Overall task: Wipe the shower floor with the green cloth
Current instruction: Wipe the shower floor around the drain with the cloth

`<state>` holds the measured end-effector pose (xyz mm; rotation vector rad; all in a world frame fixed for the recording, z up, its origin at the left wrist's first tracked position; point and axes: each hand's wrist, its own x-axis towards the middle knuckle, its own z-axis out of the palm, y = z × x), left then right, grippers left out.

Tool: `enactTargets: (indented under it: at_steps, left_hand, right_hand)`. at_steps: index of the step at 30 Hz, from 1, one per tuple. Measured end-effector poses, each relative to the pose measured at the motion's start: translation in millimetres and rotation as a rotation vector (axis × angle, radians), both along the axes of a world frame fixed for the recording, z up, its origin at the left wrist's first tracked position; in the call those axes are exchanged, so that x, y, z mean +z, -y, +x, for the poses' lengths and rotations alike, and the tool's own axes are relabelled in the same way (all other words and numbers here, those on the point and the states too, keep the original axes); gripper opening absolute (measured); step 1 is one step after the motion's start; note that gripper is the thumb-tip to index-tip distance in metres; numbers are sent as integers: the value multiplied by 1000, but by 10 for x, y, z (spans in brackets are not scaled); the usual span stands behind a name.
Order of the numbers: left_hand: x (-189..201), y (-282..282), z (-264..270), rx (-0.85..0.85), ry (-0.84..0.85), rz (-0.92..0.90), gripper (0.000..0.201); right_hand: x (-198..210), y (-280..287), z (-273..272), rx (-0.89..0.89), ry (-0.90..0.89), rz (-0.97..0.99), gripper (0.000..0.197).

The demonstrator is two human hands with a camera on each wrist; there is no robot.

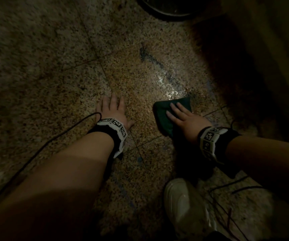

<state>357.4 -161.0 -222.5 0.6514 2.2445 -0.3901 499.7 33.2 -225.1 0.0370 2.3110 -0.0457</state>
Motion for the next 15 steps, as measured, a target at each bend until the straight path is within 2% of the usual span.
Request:
enactTargets:
  at_steps: [3, 7, 12, 15]
  left_hand:
    - [-27, -76, -32, -34, 68, 49, 85]
    - [-82, -157, -3, -38, 68, -5, 90]
    - [-75, -185, 76, -42, 18, -19, 91]
    - [-81, -173, 90, -35, 14, -7, 91]
  right_hand:
    - [19, -19, 19, -6, 8, -5, 72]
    - [46, -80, -146, 20, -9, 27, 70]
    - [90, -188, -560, -139, -14, 13, 76]
    - [79, -217, -585, -156, -9, 11, 76]
